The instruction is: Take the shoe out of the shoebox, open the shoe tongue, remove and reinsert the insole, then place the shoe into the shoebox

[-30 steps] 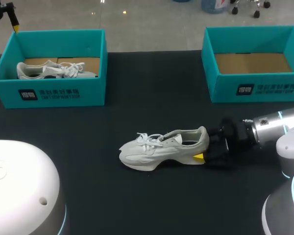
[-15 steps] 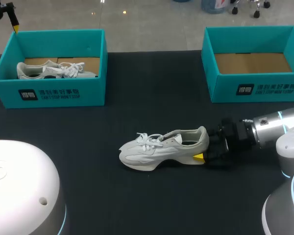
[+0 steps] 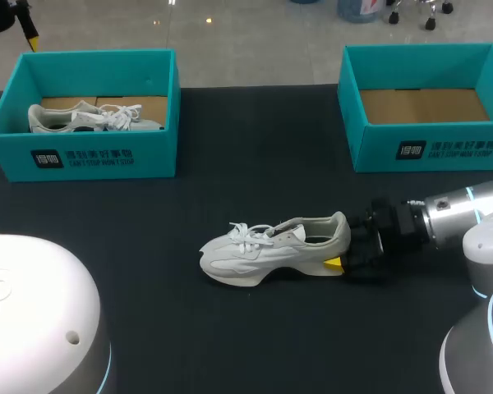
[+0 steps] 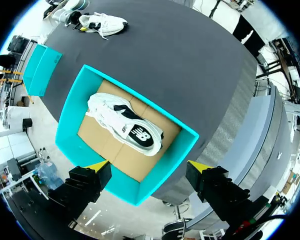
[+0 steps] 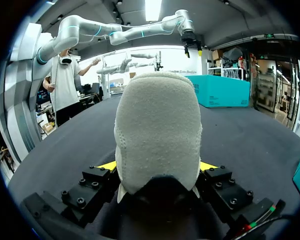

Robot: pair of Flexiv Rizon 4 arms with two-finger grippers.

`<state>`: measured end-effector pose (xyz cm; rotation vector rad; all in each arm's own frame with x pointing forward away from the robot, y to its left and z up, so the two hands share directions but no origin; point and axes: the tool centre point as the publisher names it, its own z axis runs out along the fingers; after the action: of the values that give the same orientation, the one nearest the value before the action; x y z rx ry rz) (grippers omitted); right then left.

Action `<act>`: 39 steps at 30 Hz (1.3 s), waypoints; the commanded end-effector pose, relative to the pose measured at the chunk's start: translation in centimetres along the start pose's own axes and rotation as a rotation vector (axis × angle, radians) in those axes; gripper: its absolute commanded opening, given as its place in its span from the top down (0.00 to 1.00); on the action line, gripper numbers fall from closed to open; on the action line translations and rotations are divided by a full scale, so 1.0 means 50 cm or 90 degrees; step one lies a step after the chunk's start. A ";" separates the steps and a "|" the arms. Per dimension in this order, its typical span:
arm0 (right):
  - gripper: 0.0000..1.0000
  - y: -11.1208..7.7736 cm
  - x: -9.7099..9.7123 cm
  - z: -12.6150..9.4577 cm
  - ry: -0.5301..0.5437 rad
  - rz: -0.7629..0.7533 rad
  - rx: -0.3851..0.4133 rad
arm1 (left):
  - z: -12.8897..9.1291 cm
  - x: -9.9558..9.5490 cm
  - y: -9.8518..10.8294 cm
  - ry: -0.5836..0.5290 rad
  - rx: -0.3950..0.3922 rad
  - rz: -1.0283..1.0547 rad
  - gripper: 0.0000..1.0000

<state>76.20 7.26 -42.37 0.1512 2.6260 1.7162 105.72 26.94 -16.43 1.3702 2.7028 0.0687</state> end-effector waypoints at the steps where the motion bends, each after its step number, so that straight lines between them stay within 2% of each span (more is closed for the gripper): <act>1: 1.00 -0.007 -0.002 0.012 0.000 0.001 0.003 | -0.017 -0.023 -0.024 0.035 0.012 -0.143 0.00; 5: 1.00 -0.007 -0.002 0.012 0.000 0.001 0.003 | -0.027 -0.031 -0.049 0.047 -0.033 -0.289 0.00; 8: 1.00 -0.007 -0.002 0.012 0.000 0.001 0.003 | -0.033 -0.038 -0.082 0.040 -0.043 -0.419 0.00; 9: 1.00 -0.007 -0.002 0.012 0.000 0.001 0.003 | -0.036 -0.045 -0.100 0.036 -0.045 -0.422 0.00; 22: 1.00 -0.007 -0.002 0.012 0.000 0.001 0.003 | -0.036 -0.045 -0.100 0.036 -0.045 -0.422 0.00; 23: 1.00 -0.007 -0.002 0.012 0.000 0.001 0.003 | -0.039 -0.057 -0.112 0.032 -0.052 -0.465 0.00; 26: 1.00 -0.007 -0.002 0.012 0.000 0.001 0.003 | -0.034 -0.087 -0.151 0.028 -0.118 -0.579 0.00; 28: 1.00 -0.007 -0.002 0.012 0.000 0.001 0.003 | -0.034 -0.106 -0.173 0.032 -0.083 -0.630 0.00; 30: 1.00 -0.007 -0.002 0.012 0.000 0.001 0.003 | -0.032 -0.122 -0.190 0.047 -0.079 -0.691 0.00; 31: 1.00 -0.007 -0.002 0.012 0.000 0.001 0.003 | -0.034 -0.128 -0.195 0.050 -0.048 -0.712 0.00; 33: 1.00 -0.007 -0.002 0.012 0.000 0.001 0.003 | -0.036 -0.142 -0.214 0.032 -0.078 -0.752 0.00; 34: 1.00 -0.007 -0.002 0.012 0.000 0.001 0.003 | -0.038 -0.147 -0.221 0.027 -0.059 -0.762 0.00; 37: 1.00 -0.007 -0.002 0.012 0.000 0.001 0.003 | -0.041 -0.161 -0.234 0.018 -0.050 -0.824 0.00; 39: 1.00 -0.007 -0.002 0.012 0.000 0.001 0.003 | -0.040 -0.169 -0.246 0.015 -0.064 -0.868 0.00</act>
<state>76.21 7.28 -42.36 0.1513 2.6292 1.7136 100.66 13.53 -14.91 -0.3540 2.9956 0.0990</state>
